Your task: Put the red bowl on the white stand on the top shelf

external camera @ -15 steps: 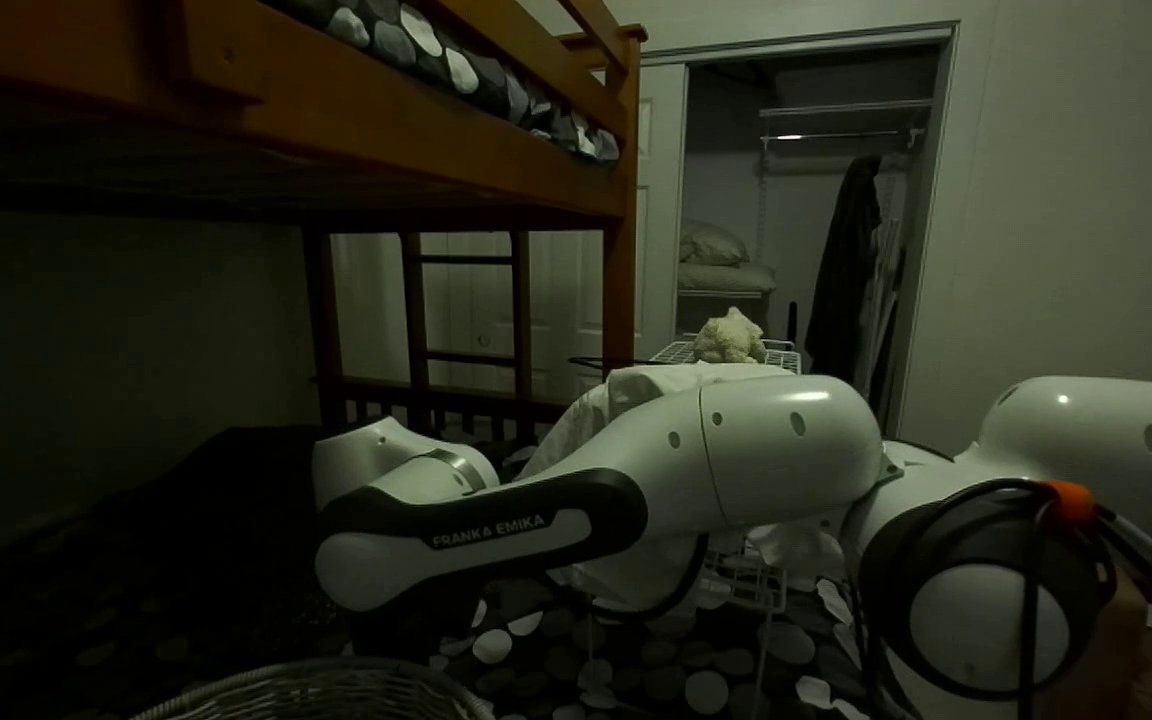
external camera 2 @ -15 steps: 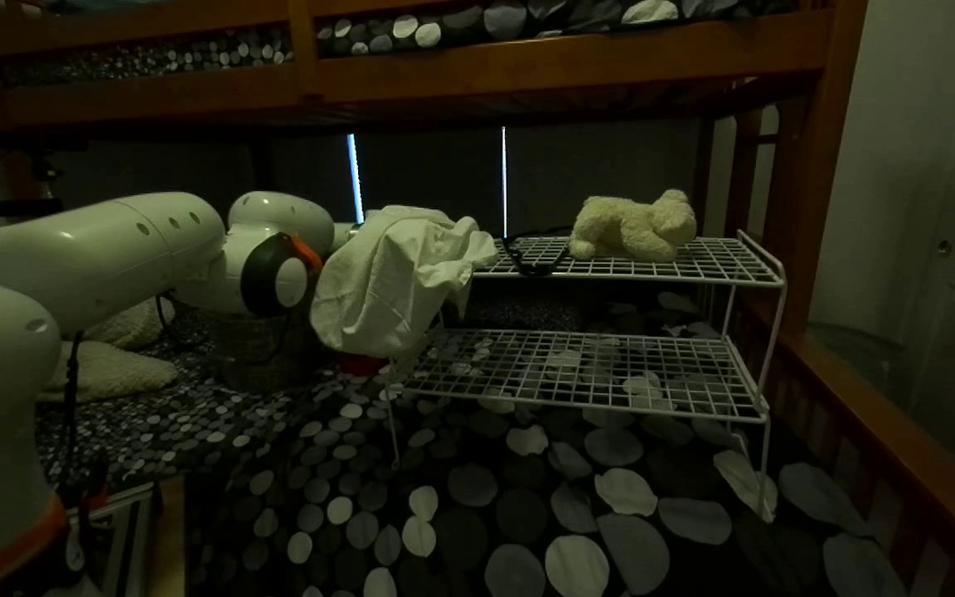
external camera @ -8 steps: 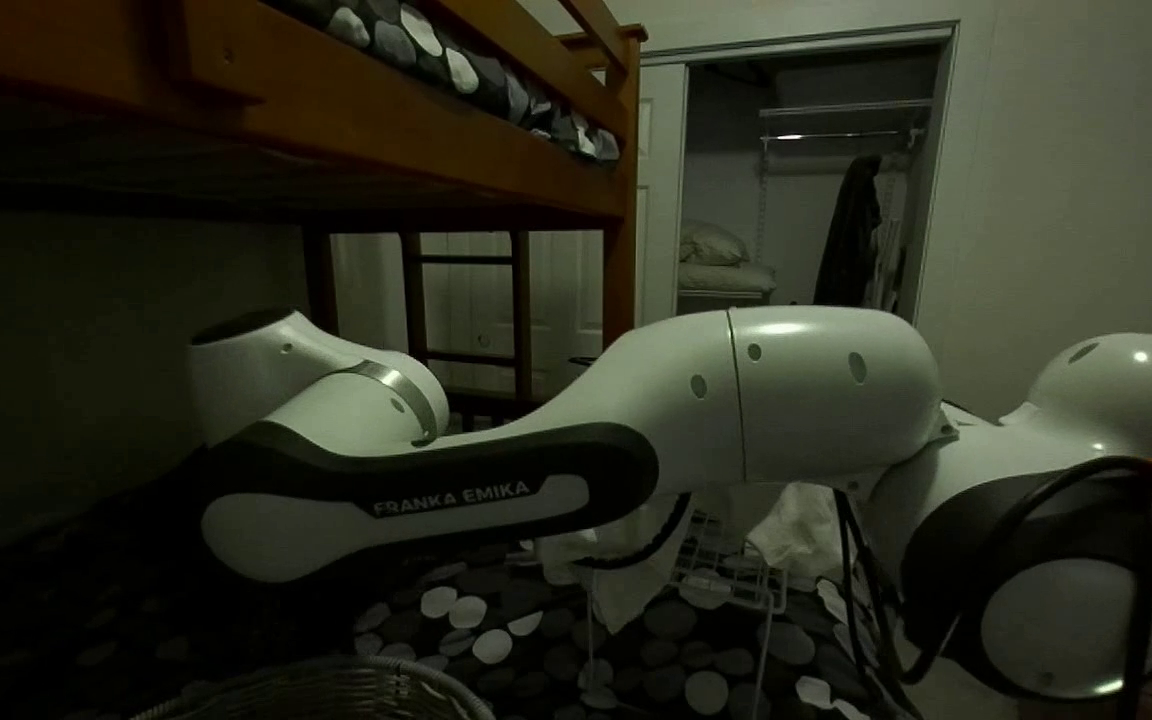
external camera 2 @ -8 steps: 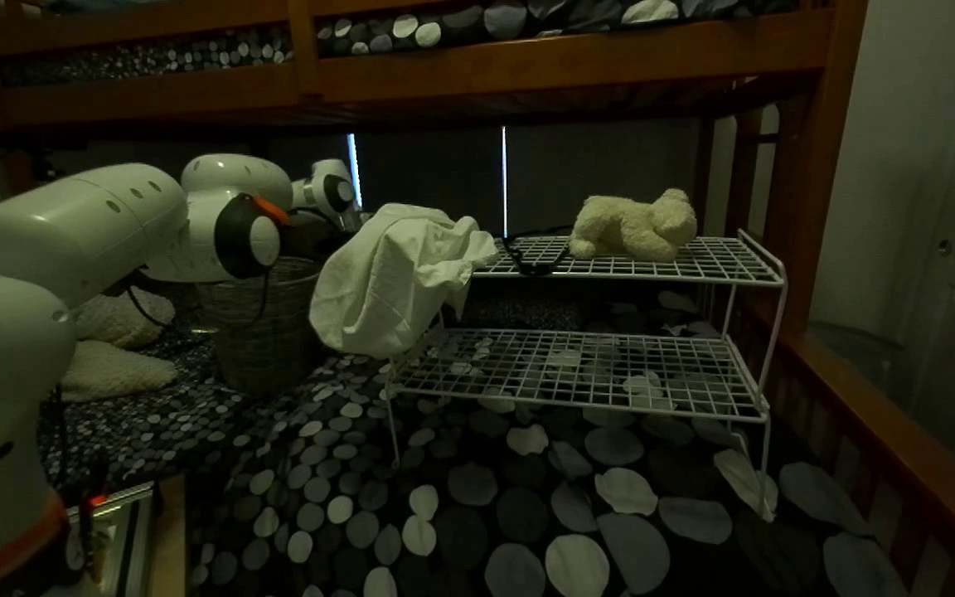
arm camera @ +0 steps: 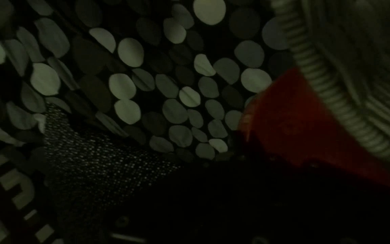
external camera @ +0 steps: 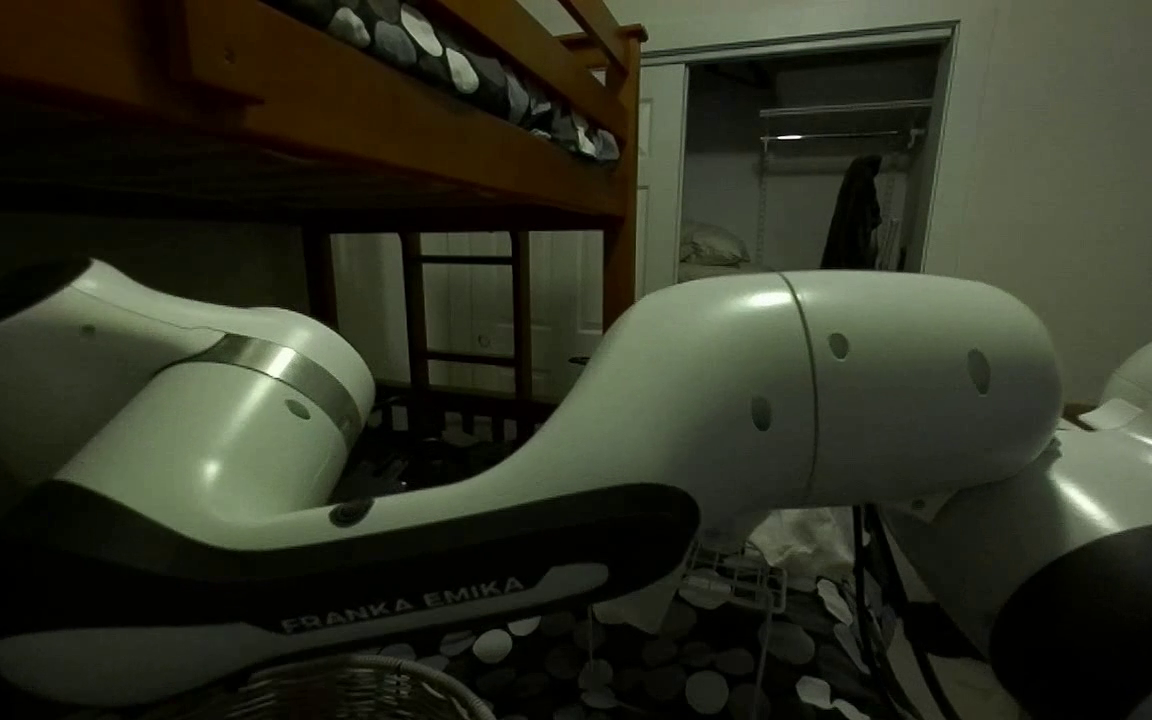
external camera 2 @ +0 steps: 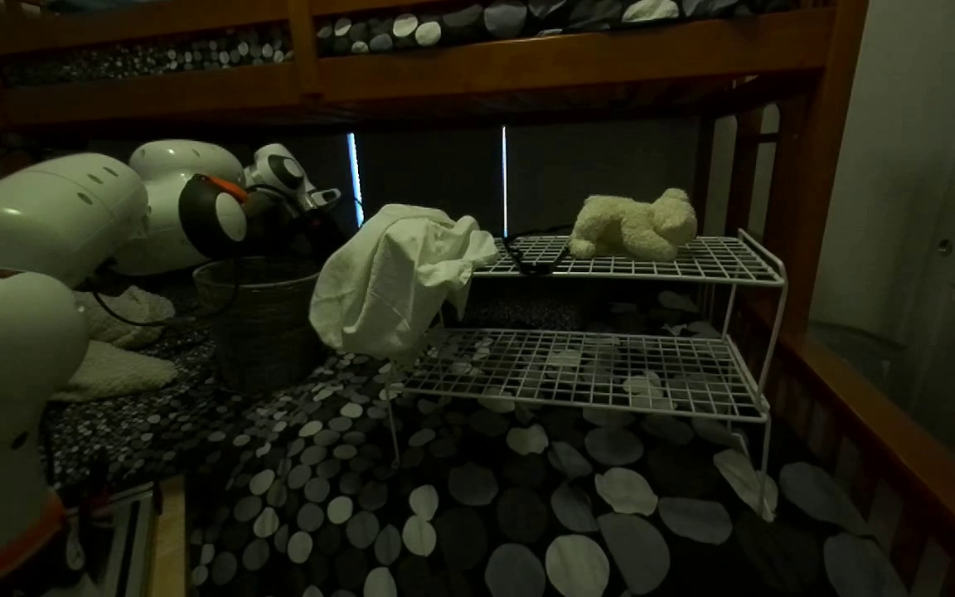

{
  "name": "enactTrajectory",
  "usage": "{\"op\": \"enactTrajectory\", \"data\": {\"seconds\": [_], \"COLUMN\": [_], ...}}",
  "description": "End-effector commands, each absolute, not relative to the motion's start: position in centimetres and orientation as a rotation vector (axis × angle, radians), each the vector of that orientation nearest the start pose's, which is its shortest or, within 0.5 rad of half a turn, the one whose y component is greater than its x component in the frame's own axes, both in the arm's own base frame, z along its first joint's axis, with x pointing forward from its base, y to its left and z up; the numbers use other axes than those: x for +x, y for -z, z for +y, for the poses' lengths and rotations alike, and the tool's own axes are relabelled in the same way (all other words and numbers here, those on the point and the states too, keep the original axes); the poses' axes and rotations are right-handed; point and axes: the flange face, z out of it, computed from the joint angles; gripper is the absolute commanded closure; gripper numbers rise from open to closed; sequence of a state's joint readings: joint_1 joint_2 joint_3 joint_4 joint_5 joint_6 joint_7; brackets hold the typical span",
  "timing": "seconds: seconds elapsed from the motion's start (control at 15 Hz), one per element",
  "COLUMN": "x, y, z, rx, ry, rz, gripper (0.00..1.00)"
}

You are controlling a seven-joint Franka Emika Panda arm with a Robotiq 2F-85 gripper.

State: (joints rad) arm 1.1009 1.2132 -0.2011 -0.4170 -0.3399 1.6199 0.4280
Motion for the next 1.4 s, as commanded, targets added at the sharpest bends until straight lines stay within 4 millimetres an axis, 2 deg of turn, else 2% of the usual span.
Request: {"op": "enactTrajectory", "data": {"seconds": [0.0,0.07,0.2,0.4,0.6,0.73,1.0,1.2,1.33], "x": [41.0,42.5,41.2,40.4,37.9,35.8,32.7,31.8,31.8], "y": [-36.4,-35.0,-36.2,-36.7,-38.0,-38.4,-39.6,-40.1,-40.7], "z": [66.2,66.6,66.5,65.9,64.3,63.8,63.5,63.0,63.2], "rx": [-3.530,-3.431,-3.487,-3.584,-3.789,-3.881,-3.944,-3.945,-3.896], "ry": [0.698,0.652,0.674,0.695,0.597,0.472,0.369,0.307,0.341], "rz": [-0.922,-0.994,-0.965,-0.978,-0.960,-0.964,-0.755,-0.392,-0.201], "gripper": [0.99,0.97,0.97,0.99,0.99,0.99,0.99,0.99,0.99]}}
